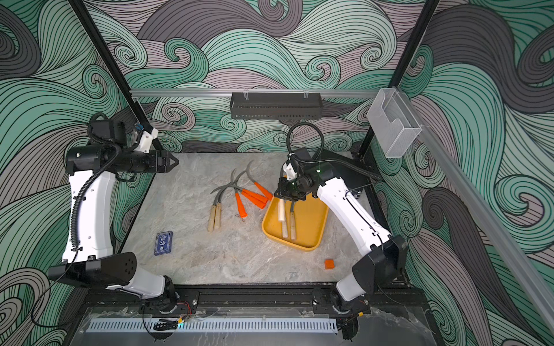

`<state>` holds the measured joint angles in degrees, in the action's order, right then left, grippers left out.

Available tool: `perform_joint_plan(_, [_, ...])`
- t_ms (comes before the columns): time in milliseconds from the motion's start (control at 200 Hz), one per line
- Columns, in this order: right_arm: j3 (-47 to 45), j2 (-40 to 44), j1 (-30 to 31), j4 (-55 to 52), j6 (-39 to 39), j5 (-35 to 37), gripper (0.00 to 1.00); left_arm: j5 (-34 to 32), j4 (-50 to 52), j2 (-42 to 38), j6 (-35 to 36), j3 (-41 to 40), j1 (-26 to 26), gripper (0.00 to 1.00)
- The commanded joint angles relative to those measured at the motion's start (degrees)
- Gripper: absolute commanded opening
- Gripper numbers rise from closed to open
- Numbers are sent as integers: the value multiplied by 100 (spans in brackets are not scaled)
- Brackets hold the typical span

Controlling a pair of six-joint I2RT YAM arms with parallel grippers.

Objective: Put small sickles into storage boxes
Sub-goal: Place the sickle in the storage box.

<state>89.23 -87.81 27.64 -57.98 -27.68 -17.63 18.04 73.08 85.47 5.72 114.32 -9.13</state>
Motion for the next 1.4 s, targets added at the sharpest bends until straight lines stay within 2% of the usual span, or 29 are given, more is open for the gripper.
perform_joint_plan(0, [-136, 55, -65, -218, 342, 451, 0, -462, -131, -341, -97, -73, -104, 88])
perform_joint_plan(135, [-323, -128, -112, -376, 521, 671, 0, -658, -9, -445, -141, -144, -157, 93])
perform_joint_plan(475, [-1031, -180, -215, -403, 594, 1388, 0, -783, 22, -808, -158, -457, -237, 93])
perform_joint_plan(1156, [-1696, -1072, -474, 203, 249, 1535, 1, -850, 120, -1027, 17, -856, -296, 93])
perform_joint_plan(1396, [-1681, -1388, -531, 340, 162, 1640, 3, -800, 145, -972, 0, -894, -307, 93])
